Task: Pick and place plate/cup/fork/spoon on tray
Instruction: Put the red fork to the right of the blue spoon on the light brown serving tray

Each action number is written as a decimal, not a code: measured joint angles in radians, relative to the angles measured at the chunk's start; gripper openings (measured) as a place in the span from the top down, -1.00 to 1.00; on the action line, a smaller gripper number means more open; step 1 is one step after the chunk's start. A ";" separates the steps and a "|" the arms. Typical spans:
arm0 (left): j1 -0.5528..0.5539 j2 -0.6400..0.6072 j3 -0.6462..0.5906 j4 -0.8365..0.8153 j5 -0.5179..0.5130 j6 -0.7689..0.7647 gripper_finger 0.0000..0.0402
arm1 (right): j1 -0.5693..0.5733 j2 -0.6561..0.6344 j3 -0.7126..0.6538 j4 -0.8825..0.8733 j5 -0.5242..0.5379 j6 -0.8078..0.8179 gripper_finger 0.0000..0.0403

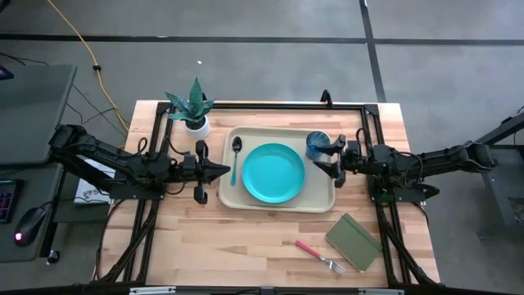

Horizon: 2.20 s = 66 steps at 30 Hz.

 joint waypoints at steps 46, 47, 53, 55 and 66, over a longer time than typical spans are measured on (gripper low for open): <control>0.000 0.000 0.000 -0.014 0.001 -0.035 1.00 | 0.744 1.383 1.216 -1.534 -0.241 1.058 -0.30; 0.000 0.000 0.000 -0.014 0.001 -0.035 1.00 | 0.745 1.383 1.216 -1.532 -0.237 1.056 -0.30; 0.000 0.000 0.000 -0.015 0.001 -0.035 1.00 | 0.745 1.384 1.215 -1.530 -0.211 1.057 -0.24; 0.000 0.000 0.000 -0.015 0.001 -0.035 1.00 | 0.746 1.384 1.215 -1.528 -0.203 1.057 -0.13; 0.000 0.000 0.000 -0.015 0.001 -0.035 1.00 | 0.747 1.387 1.214 -1.510 -0.174 1.029 0.92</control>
